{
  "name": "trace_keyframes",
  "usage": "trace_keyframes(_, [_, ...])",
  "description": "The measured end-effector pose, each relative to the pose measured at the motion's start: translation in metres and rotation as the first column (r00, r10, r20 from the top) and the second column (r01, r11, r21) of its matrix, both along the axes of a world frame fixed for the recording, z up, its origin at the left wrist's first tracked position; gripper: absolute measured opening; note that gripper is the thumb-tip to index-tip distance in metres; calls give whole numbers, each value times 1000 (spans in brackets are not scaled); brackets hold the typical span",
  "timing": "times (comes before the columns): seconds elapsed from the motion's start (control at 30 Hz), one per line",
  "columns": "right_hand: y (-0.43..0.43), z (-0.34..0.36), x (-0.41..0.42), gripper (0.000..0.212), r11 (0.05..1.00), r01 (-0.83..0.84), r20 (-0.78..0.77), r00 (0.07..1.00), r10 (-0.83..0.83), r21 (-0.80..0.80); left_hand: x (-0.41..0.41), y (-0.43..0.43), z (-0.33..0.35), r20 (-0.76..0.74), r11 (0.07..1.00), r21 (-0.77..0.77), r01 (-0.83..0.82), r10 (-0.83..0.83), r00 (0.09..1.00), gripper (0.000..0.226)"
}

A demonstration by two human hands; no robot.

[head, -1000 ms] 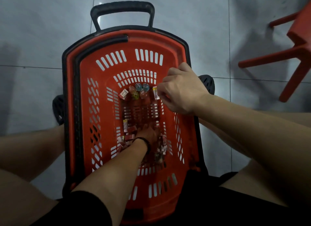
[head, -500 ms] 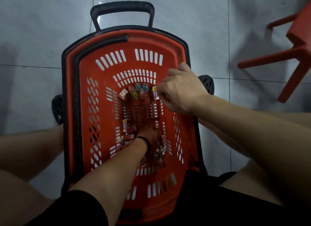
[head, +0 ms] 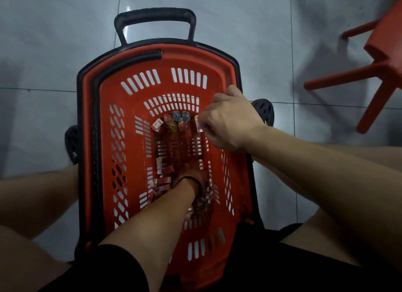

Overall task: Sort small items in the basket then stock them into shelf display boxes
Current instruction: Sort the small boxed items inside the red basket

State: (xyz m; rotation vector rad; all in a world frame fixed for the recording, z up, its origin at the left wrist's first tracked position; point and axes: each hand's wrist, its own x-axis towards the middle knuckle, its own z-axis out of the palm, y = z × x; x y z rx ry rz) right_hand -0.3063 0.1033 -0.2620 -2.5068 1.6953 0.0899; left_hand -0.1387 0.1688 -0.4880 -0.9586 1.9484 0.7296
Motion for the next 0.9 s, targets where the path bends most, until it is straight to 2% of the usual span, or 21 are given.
trace_keyframes(0.1, [0,0,0,25,1000,-11,-2,1000,11,6,3,0,2,-80,992,5,-130,130,988,66])
trace_keyframes(0.2, [0,2,0,25,1000,-16,-6,1000,16,19,6,-5,17,-111,972,104,-213,224,968,65])
trace_keyframes(0.3, [-1,4,1,22,1000,-24,-7,1000,24,15,13,-8,15,-93,879,221,-422,450,888,57])
trace_keyframes(0.37, [-1,6,2,20,1000,-26,-9,1000,26,15,18,-13,17,-86,806,312,-503,551,830,44])
trace_keyframes(0.47, [-3,9,2,18,999,-26,-26,999,27,23,25,-16,29,-138,729,395,-559,649,748,44])
trace_keyframes(0.5, [-4,10,2,19,999,-26,-30,999,27,29,29,-15,31,-148,658,432,-617,726,671,42])
trace_keyframes(0.57, [-5,10,2,21,999,-20,-36,999,21,27,43,-13,31,-244,618,480,-623,776,582,29])
trace_keyframes(0.6, [-5,11,4,22,1000,-13,-41,999,14,28,52,-11,33,-254,560,522,-643,822,510,24])
trace_keyframes(0.67, [-6,13,7,25,999,8,-41,999,-7,40,59,-13,53,-206,407,601,-688,911,358,18])
trace_keyframes(0.77, [-9,20,11,24,992,39,3,999,-39,118,60,-18,94,-173,209,727,-654,978,121,27])
trace_keyframes(0.9, [-16,36,15,18,957,102,182,971,-156,273,64,-26,143,-86,10,846,-533,989,-118,26])
